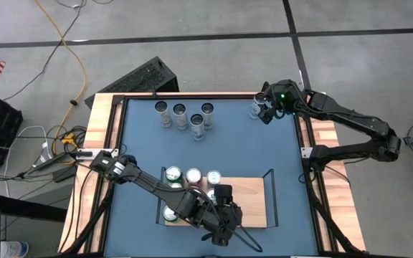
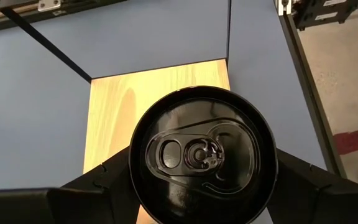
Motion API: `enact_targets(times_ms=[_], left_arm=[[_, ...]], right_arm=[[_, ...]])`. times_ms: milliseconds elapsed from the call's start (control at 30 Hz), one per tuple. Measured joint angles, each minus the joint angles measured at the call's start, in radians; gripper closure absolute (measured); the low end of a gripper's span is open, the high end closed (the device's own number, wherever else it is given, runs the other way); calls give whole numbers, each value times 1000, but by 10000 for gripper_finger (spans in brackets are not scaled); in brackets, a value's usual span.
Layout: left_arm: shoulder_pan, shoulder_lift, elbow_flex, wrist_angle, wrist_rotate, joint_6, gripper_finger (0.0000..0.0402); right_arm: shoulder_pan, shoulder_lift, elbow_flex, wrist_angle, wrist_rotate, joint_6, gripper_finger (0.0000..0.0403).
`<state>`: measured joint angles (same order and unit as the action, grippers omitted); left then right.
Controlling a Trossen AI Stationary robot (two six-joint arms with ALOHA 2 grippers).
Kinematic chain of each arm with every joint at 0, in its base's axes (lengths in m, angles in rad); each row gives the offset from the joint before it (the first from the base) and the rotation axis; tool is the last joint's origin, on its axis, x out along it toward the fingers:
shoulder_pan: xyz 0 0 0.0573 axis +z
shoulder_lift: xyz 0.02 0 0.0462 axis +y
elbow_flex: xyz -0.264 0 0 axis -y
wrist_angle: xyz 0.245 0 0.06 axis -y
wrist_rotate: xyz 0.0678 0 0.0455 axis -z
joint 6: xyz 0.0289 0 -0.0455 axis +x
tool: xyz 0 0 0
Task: Place canned beverage on shelf
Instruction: Put the bottom right white-yellow soda can on the shelf
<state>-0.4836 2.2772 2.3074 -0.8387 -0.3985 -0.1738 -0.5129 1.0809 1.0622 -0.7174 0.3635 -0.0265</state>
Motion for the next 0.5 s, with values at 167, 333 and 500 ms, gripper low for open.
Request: enact_targets(times_ms=[167, 333, 500], left_arm=[[0, 0, 0, -1, 0, -7, 158], [0, 0, 0, -1, -6, -8, 158], [0, 0, 0, -1, -1, -15, 158]], right_arm=[[0, 0, 0, 0, 0, -5, 97], [0, 0, 0, 0, 0, -8, 97], [0, 0, 0, 0, 0, -9, 97]])
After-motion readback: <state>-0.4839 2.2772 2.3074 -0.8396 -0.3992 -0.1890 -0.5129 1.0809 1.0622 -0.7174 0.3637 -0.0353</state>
